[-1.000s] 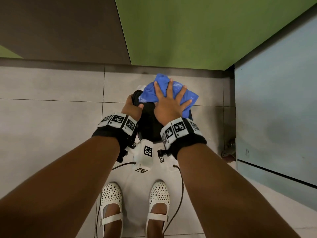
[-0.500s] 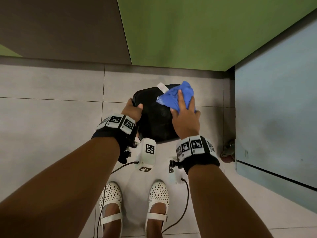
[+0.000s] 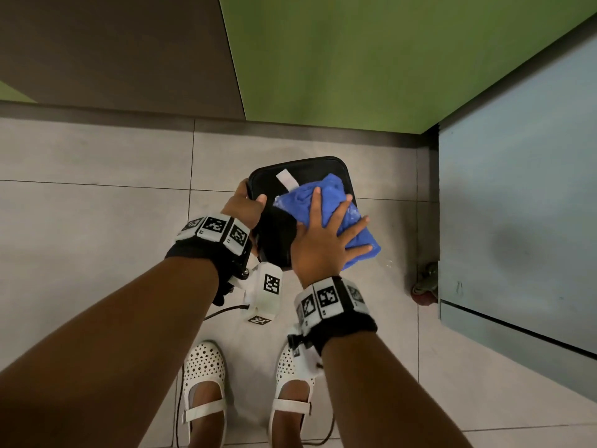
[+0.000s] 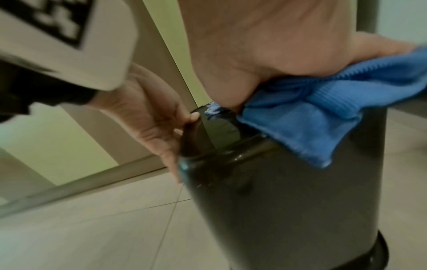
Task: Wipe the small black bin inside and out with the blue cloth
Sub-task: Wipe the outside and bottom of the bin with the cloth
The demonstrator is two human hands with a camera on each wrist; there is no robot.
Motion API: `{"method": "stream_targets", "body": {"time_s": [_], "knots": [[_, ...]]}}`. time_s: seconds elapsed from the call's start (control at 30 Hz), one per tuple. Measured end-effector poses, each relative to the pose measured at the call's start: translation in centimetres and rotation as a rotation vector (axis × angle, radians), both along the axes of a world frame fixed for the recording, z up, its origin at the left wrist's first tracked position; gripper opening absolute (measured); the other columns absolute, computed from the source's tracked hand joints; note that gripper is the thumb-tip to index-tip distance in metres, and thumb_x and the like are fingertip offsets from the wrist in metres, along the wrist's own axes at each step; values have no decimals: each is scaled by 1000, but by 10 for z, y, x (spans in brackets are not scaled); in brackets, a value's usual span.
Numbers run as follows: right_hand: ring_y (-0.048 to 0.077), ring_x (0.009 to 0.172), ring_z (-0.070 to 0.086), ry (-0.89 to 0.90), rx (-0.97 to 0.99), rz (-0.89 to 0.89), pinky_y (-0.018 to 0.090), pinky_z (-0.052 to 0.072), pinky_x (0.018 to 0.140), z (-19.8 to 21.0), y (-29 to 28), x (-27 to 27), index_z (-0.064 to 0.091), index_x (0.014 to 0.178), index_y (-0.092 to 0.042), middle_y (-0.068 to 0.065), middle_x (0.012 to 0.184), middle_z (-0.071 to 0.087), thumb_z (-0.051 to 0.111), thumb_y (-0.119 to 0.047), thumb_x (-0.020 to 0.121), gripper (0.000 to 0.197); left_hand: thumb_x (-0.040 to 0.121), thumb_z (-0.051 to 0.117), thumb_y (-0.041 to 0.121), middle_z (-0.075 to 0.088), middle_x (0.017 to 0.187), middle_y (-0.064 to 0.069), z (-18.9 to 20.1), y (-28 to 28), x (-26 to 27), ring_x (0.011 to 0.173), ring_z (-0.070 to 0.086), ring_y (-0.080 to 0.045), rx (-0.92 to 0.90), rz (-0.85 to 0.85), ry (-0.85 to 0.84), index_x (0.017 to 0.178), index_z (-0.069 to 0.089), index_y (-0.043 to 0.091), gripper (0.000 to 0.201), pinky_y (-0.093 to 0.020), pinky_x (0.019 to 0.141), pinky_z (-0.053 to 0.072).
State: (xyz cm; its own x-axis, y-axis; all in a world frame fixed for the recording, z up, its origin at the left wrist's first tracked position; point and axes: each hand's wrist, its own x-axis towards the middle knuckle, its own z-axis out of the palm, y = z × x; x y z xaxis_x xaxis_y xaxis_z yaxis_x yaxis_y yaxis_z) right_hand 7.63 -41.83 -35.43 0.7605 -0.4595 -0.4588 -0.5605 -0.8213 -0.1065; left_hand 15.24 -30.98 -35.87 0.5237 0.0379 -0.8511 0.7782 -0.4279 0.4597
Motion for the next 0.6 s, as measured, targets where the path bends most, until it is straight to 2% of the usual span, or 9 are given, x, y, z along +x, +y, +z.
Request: {"method": "stream_targets", "body": {"time_s": [0.07, 0.1, 0.2, 0.27, 0.37, 0.4, 0.47, 0.53, 0.6], "knots": [[50, 140, -7, 17, 24, -15, 75, 9, 102, 1, -14, 12, -10, 144, -46, 5, 158, -16, 26, -53, 95, 61, 96, 42, 25, 47, 140, -17, 1, 3, 0, 122, 49, -45, -18, -16, 11, 144, 22, 31, 52, -59, 102, 41], [50, 140, 1, 28, 40, -36, 74, 16, 102, 3, -20, 19, -11, 144, -45, 5, 158, -15, 24, -52, 96, 60, 96, 41, 26, 47, 140, -17, 3, 4, 0, 122, 49, -46, -29, -19, 16, 144, 22, 31, 51, -60, 101, 41], [46, 129, 35, 2, 123, -73, 63, 36, 99, 9, -40, 33, -11, 145, -43, 7, 159, 2, 22, -49, 98, 58, 98, 40, 27, 48, 137, -13, 9, 4, 0, 117, 51, -48, -76, 19, 37, 143, 22, 34, 49, -66, 93, 44], [44, 121, 46, -54, 247, -132, 55, 40, 99, 11, -53, 41, -6, 147, -40, 12, 155, 18, 22, -48, 98, 57, 99, 39, 28, 42, 139, -13, 11, 4, -1, 117, 48, -54, -138, 93, 87, 141, 23, 38, 47, -74, 83, 44], [38, 131, 41, -54, 476, -329, 45, 30, 109, 7, -72, 56, 14, 150, -23, 17, 148, 36, 23, -48, 99, 57, 99, 38, 29, 32, 148, -12, 16, 6, -4, 122, 42, -56, -246, 164, 150, 141, 22, 41, 46, -76, 77, 43], [35, 135, 36, -33, 544, -390, 42, 25, 112, 6, -77, 63, 19, 149, -19, 17, 149, 35, 22, -48, 99, 58, 100, 37, 28, 32, 148, -11, 16, 7, -4, 124, 41, -54, -290, 196, 161, 141, 23, 39, 45, -73, 74, 45], [33, 139, 29, 67, 589, -460, 36, 20, 114, 6, -84, 77, 19, 148, -9, 20, 151, 29, 20, -46, 100, 60, 100, 37, 30, 37, 145, -9, 17, 11, -1, 124, 44, -46, -399, 300, 225, 139, 31, 36, 40, -60, 58, 52], [31, 141, 25, 136, 584, -512, 34, 16, 115, 4, -90, 87, 17, 148, -6, 22, 153, 23, 20, -49, 99, 65, 96, 37, 48, 45, 138, -11, 16, 17, 3, 115, 50, -40, -501, 416, 338, 135, 42, 30, 43, -51, 49, 54], [28, 141, 26, 150, 643, -535, 33, 16, 118, -5, -97, 90, 18, 148, -10, 16, 155, 23, 24, -57, 95, 71, 86, 36, 67, 53, 129, -15, 7, 22, 11, 112, 53, -41, -565, 512, 440, 129, 50, 24, 63, -56, 58, 54]]}}
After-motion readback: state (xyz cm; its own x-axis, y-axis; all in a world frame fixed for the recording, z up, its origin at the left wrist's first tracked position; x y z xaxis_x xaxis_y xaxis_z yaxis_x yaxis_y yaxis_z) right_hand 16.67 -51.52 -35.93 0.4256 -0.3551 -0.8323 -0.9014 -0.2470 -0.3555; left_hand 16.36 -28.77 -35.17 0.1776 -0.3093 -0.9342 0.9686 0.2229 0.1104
